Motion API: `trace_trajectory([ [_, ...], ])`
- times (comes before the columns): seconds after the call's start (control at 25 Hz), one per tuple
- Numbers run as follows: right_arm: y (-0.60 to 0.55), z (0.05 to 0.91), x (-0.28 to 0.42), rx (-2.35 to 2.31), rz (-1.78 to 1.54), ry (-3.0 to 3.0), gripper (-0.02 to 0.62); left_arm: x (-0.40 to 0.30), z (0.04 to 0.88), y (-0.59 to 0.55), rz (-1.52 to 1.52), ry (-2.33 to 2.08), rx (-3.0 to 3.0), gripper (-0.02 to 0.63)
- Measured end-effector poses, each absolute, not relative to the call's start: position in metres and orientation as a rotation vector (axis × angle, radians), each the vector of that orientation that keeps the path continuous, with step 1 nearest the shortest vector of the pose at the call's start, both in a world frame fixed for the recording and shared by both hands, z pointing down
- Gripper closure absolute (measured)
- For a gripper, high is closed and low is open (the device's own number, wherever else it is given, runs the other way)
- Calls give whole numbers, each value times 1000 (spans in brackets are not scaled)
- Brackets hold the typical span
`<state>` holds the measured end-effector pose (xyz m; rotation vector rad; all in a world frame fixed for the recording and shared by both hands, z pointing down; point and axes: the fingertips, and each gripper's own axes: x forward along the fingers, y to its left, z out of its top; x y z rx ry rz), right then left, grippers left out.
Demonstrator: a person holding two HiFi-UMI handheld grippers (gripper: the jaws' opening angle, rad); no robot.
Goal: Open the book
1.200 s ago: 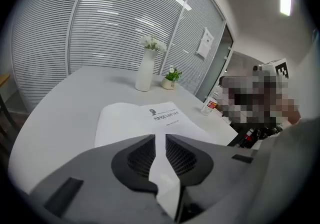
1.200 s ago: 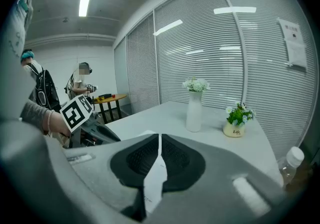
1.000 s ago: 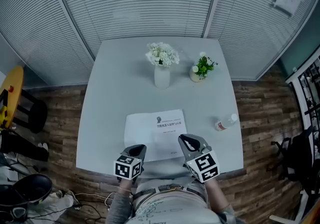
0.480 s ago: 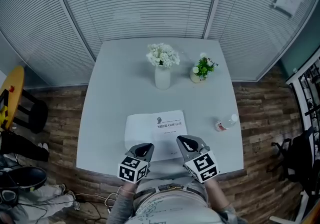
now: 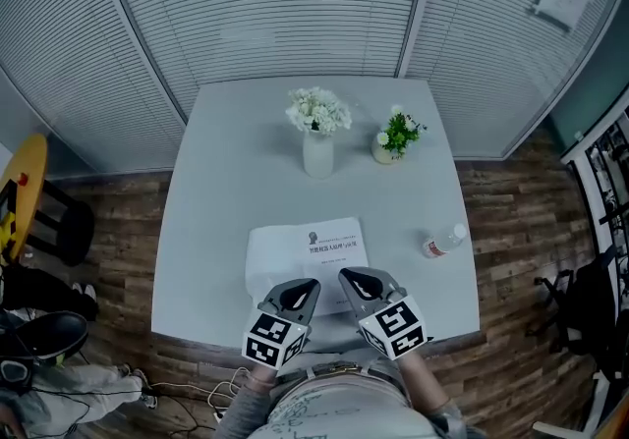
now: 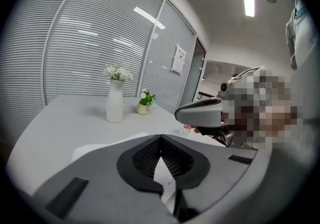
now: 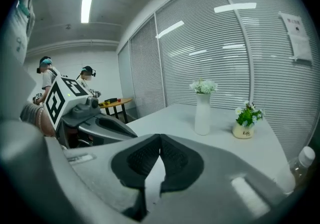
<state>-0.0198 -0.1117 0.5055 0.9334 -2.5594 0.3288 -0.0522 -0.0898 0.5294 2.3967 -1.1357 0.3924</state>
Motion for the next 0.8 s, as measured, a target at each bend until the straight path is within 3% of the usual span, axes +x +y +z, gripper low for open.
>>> trace_trajectory([
  [0.8,-141,434,-32,928,187,-2732,592,-52,432,-134,78,-1364,2534,607],
])
